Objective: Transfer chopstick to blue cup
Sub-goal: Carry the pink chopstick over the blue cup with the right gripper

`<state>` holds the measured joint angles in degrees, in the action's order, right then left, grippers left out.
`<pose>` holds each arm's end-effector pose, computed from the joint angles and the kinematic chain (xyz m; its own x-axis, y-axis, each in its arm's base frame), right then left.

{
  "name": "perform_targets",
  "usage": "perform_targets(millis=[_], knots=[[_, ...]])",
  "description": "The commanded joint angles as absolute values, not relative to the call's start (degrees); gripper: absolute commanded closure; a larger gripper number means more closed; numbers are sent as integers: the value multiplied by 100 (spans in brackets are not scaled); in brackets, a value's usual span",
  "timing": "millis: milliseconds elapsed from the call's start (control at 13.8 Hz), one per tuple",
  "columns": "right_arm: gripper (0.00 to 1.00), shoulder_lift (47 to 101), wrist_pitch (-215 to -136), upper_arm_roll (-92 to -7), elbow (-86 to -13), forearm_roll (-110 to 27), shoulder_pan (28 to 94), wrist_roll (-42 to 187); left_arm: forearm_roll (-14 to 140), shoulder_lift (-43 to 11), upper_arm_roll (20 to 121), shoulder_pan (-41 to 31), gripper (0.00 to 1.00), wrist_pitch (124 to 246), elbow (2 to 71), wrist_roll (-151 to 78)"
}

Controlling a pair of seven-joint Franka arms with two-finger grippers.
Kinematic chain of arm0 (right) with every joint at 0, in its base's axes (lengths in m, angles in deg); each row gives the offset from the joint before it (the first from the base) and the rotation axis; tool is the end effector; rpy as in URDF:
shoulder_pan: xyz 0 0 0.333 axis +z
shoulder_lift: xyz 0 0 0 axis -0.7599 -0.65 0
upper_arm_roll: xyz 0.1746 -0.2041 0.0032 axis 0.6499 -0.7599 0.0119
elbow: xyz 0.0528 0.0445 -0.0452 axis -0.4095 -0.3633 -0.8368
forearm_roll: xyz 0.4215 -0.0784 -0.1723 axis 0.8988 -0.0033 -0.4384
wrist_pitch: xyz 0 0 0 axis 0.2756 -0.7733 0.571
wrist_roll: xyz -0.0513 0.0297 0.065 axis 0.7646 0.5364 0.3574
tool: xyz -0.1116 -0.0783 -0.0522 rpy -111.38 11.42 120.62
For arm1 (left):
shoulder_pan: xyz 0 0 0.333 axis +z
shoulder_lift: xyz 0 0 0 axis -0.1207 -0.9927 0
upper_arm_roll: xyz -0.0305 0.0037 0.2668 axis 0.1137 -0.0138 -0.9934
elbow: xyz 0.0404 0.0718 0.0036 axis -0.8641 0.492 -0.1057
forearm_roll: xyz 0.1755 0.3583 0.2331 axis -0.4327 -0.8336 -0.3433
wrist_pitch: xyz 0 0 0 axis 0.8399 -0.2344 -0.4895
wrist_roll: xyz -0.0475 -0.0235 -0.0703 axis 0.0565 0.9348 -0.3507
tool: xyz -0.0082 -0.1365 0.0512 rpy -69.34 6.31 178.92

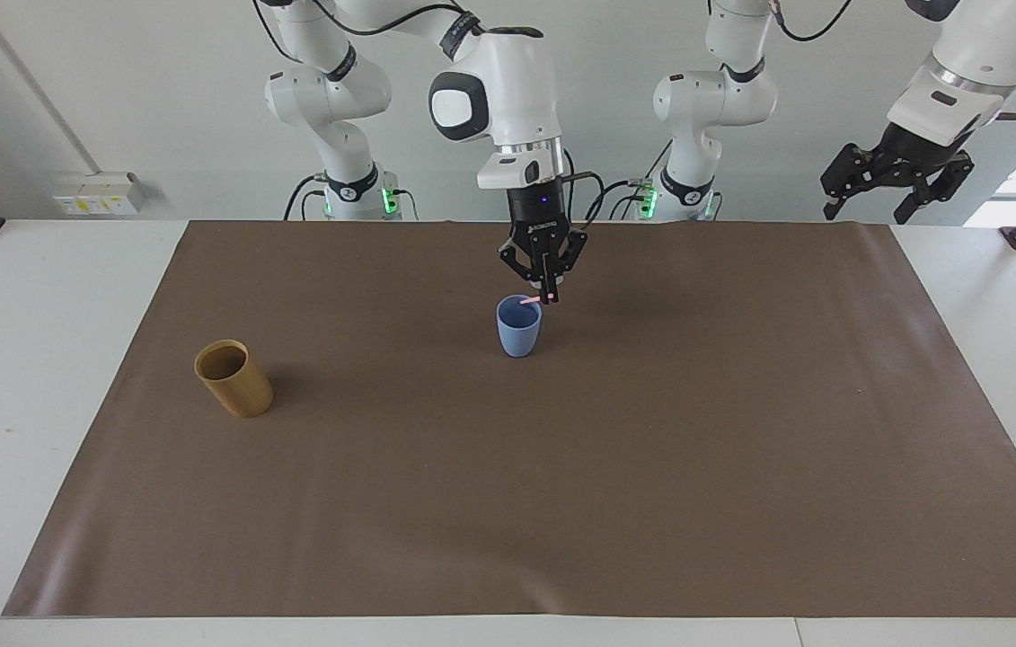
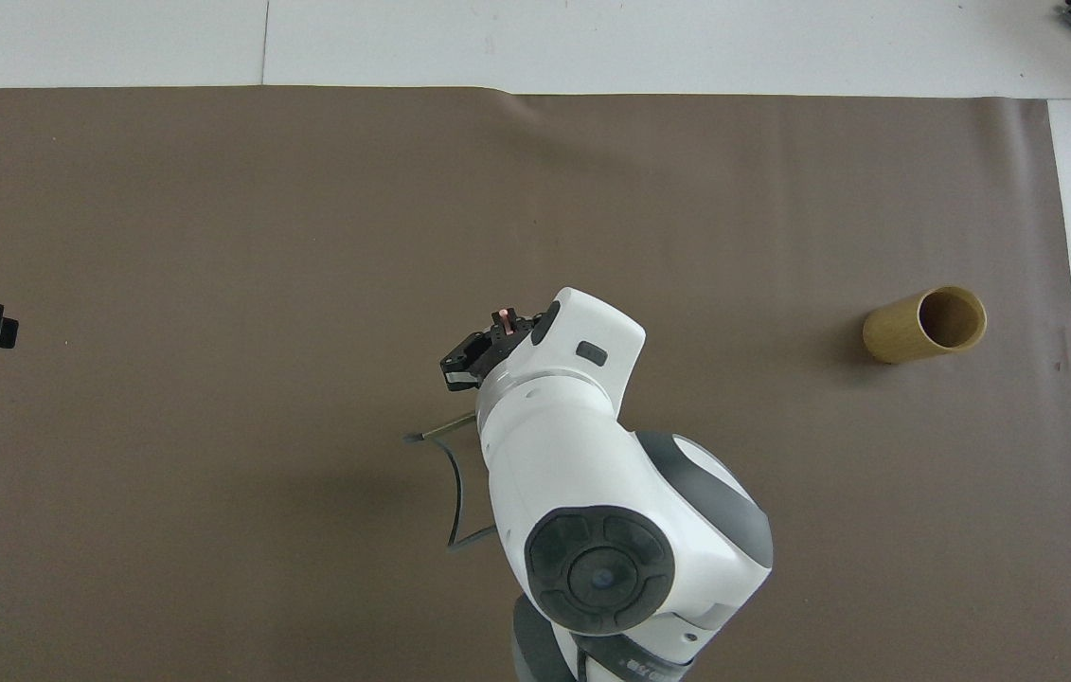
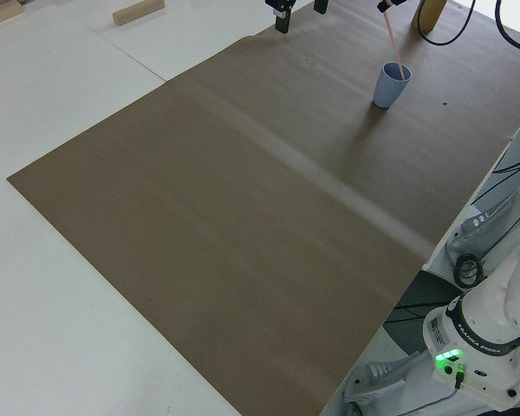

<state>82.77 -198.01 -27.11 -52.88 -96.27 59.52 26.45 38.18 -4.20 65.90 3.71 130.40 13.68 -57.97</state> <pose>0.5526 0.4379 0.4012 0.8207 0.2320 0.5221 0.2687 -0.9632 0.0058 0.6014 -0.0186 0.5908 0.9903 -0.1388 -0.0019 -0.1388 -0.9903 0.0066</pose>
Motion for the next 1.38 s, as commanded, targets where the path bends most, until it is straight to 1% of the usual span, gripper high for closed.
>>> perform_targets(millis=[0,73,218,290,363,435,726,798,1016,1161,1306], knots=[[98,8457,-20098,-2684,-5690,-9841,5790,2430,3708,-341,6627,412,0,12986,1432,-5807],[92,8414,-20395,-2684,-5839,-9841,5798,2430,3708,-332,6627,412,0,12978,1432,-5816],[82,8396,-20477,-2684,-5902,-9885,5711,2482,3708,-332,6627,412,0,12942,1441,-5807],[75,8396,-20503,-2693,-5902,-9903,5711,2482,3708,-332,6627,421,0,12942,1441,-5807],[34,8387,-20503,-2693,-5885,-9911,5711,2491,3708,-332,6627,421,0,12942,1441,-5798],[0,8378,-20503,-2684,-5884,-9912,5702,2491,3708,-332,6627,412,0,12951,1441,-5798],[0,8431,-20346,-2693,-5788,-9929,5790,2430,3708,-332,6627,412,0,12960,1441,-5798],[0,8466,-20128,-2684,-5649,-9920,5790,2430,3708,-332,6627,412,0,12960,1441,-5807],[0,8484,-19082,-2676,-4885,-9815,5816,2438,3708,-332,6627,412,0,12960,1432,-5807],[0,8632,-18782,-2693,-4707,-9745,5764,2456,3708,-332,6627,412,0,12943,1441,-5807],[0,8904,-18466,-2780,-4584,-9211,5658,2526,3708,-323,6627,395,0,12785,1441,-5807]])
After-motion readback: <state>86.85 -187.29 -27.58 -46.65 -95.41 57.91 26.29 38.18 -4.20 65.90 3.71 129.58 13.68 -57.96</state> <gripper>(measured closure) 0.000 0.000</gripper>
